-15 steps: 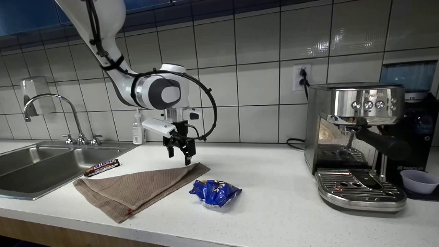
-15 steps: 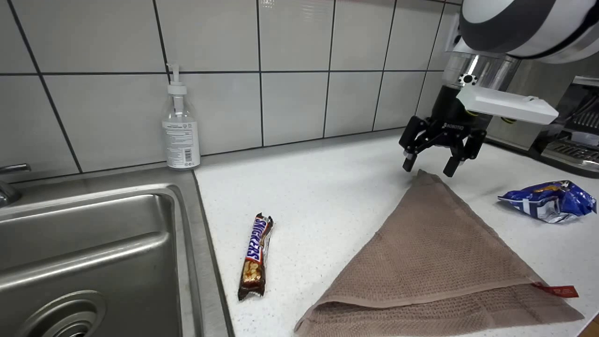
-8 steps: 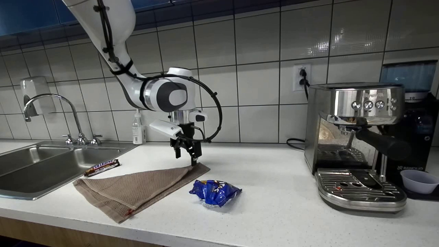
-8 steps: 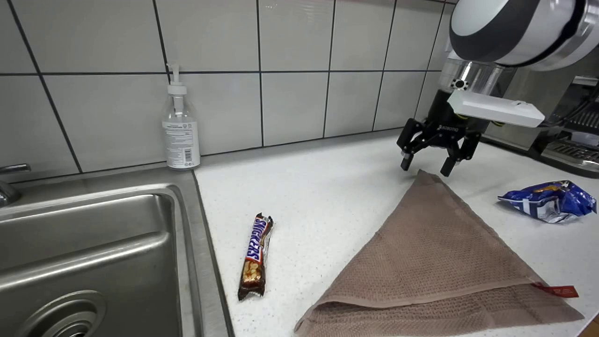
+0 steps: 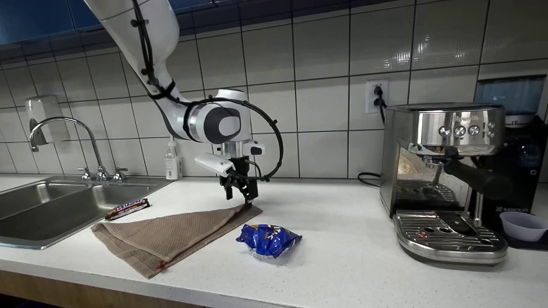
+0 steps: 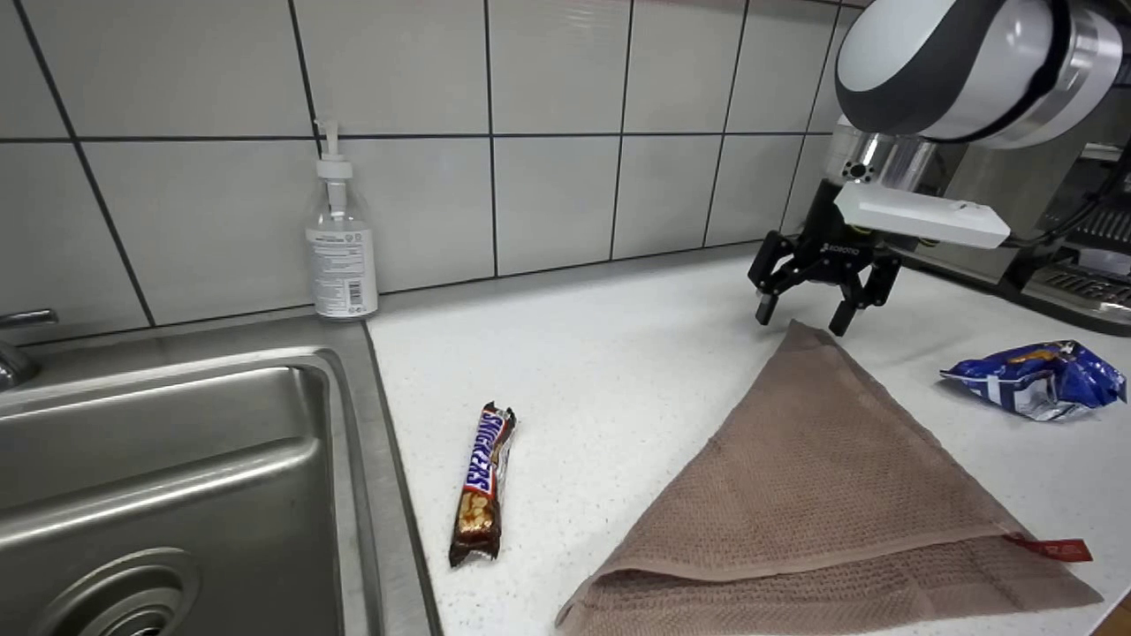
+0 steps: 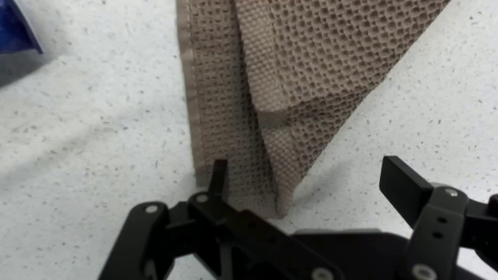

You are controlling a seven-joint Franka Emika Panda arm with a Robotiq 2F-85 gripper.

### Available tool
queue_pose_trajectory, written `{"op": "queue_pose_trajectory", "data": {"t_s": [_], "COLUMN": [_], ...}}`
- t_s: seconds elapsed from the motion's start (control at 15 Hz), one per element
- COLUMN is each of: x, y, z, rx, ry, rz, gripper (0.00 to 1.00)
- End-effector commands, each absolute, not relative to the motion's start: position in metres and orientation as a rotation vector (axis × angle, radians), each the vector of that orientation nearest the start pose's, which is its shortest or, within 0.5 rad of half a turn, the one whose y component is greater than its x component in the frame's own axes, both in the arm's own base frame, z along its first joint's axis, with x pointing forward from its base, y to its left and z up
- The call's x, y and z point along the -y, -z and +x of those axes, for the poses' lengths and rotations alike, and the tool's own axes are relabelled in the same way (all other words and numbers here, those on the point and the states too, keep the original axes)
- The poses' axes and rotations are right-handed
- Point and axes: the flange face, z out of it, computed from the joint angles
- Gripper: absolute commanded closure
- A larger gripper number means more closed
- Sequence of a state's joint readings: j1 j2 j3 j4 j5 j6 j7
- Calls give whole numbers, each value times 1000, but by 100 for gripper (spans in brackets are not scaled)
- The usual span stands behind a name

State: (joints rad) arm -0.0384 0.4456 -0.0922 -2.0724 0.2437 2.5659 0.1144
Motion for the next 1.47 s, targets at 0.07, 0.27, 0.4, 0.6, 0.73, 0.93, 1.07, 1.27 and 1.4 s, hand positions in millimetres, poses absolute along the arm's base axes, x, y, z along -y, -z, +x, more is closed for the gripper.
{"op": "queue_pose_trajectory", "data": {"t_s": [0.07, 0.27, 0.4, 0.6, 0.73, 0.93, 1.07, 1.27, 1.4], "x": [85, 85, 85, 85, 84, 83, 83, 83, 83], "y": [-214, -212, -210, -210, -209, -209, -210, -210, -210], "z": [603, 607, 609, 611, 612, 612, 612, 611, 611], "rx": [-689, -688, -687, -685, -684, -682, -680, -680, -680], "ry": [72, 72, 71, 72, 71, 72, 75, 76, 77], "rz": [-2980, -2983, -2985, -2985, -2984, -2985, -2985, -2984, -2985], "gripper": [0, 0, 0, 0, 26, 51, 66, 89, 100]}}
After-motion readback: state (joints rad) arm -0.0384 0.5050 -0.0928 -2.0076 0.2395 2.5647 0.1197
